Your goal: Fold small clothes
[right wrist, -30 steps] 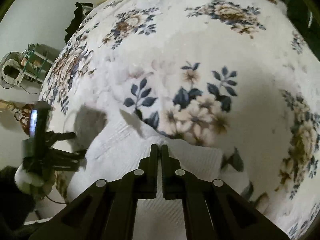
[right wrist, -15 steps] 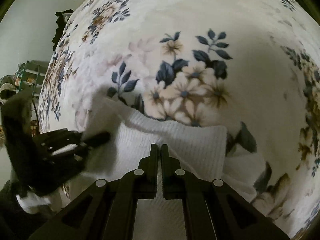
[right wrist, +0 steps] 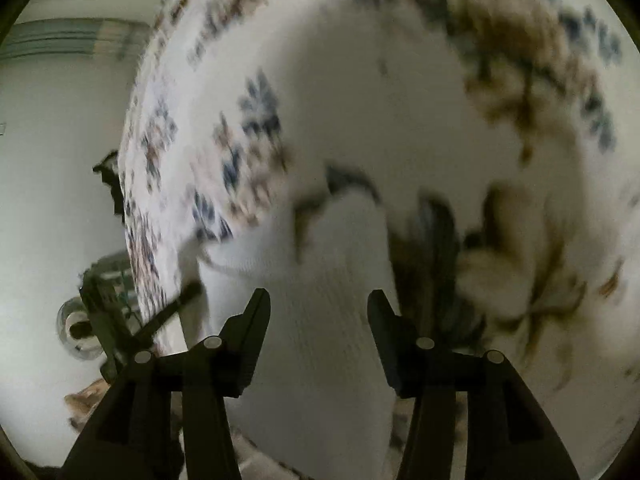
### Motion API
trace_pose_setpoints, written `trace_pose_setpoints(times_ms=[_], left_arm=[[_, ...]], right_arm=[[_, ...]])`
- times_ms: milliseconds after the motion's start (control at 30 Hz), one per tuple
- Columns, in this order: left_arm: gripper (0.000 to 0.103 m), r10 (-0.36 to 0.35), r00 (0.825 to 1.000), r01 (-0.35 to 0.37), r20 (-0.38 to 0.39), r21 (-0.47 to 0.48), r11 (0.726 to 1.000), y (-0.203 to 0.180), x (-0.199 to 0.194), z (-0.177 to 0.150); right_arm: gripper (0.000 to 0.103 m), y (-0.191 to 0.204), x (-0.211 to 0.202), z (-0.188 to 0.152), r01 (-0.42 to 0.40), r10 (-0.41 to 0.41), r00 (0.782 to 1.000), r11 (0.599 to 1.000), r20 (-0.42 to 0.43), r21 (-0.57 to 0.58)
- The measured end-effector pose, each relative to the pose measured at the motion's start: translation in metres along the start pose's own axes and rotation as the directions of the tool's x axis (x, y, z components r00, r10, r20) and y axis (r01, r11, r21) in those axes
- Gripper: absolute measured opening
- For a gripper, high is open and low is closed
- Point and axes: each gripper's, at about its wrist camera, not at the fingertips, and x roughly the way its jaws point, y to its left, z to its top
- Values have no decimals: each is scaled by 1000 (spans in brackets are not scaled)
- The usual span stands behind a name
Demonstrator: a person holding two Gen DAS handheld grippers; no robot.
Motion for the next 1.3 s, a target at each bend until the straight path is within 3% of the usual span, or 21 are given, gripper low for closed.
trace_pose_setpoints(times_ms=[33, 67, 167, 267, 333, 433, 500, 533, 600, 633, 667, 700, 733, 767, 833, 967, 1033, 1100, 1133, 1167, 1300], left_arm=[[6, 1, 1000, -1, 0, -2, 1000, 1, 0, 1], [5, 0, 1000, 0, 2, -6, 1000, 3, -2, 2], [4, -25, 1000, 25, 9, -19, 1000, 5, -8, 5], [3, -41, 999, 42, 18, -22, 999, 3, -10, 10], [3, -47, 999, 47, 22, -34, 998, 4, -5, 16], [3, -55, 998, 54, -6, -54, 997, 6, 10, 23], [7, -108, 993, 103, -51, -96, 990, 12, 16, 22], [7, -135, 989, 127, -65, -114, 985, 14, 15, 20], [21, -213, 975, 202, -71, -138, 970, 23, 4, 12], [45, -232, 970, 221, -67, -142, 965, 28, -2, 8], [70, -255, 965, 243, -62, -153, 958, 36, -9, -1], [75, -277, 959, 265, -54, -166, 950, 43, -13, -8], [76, -302, 952, 288, -50, -186, 939, 51, -16, -17], [76, -362, 930, 339, -66, -227, 913, 60, -12, -30], [75, -421, 902, 383, -98, -271, 883, 65, -3, -46], [76, -522, 836, 471, -168, -269, 840, 42, 27, -62], [74, -512, 840, 466, -179, -242, 851, 29, 35, -58], [69, -515, 844, 475, -148, -236, 848, 20, 36, -51], [40, -511, 848, 474, -143, -228, 850, 17, 35, -48], [35, -505, 852, 474, -137, -204, 856, 12, 30, -44], [33, -469, 876, 457, -109, -122, 881, -6, 1, -23]], right_arm=[[45, -1, 5, -1, -14, 14, 1000, 1000, 1, -11], [4, 2, 7, -1, -6, 7, 1000, 1000, 29, -25], [4, 8, -12, 1, 34, -33, 986, 999, 164, 0], [4, 5, -34, 6, 53, -68, 957, 997, 283, 60], [4, 2, -28, 16, 86, -104, 955, 993, 278, 77], [4, -13, 0, 25, 128, -141, 975, 988, 174, 81], [5, -19, 11, 29, 93, -103, 988, 991, 116, 93], [6, -23, 9, 28, 61, -73, 992, 992, 107, 106], [27, -32, 3, 22, -18, 6, 996, 991, 92, 130], [55, -37, -3, 17, -52, 38, 995, 988, 94, 148], [72, -43, -9, 9, -103, 86, 990, 982, 108, 159], [75, -47, -10, 2, -139, 124, 987, 978, 102, 157], [81, -51, -7, -8, -172, 160, 984, 972, 80, 163], [87, -55, 1, -18, -195, 189, 981, 966, 48, 169], [89, -60, 27, -37, -228, 239, 970, 957, -46, 178], [89, -64, 87, -62, -306, 348, 919, 925, -183, 224], [89, -53, 106, -62, -346, 384, 902, 916, -198, 202], [89, -43, 111, -59, -361, 394, 905, 911, -159, 200], [75, -38, 112, -58, -361, 391, 909, 912, -147, 194], [47, -33, 112, -57, -355, 382, 913, 916, -140, 185], [42, -1, 87, -51, -340, 351, 934, 932, -73, 124]])
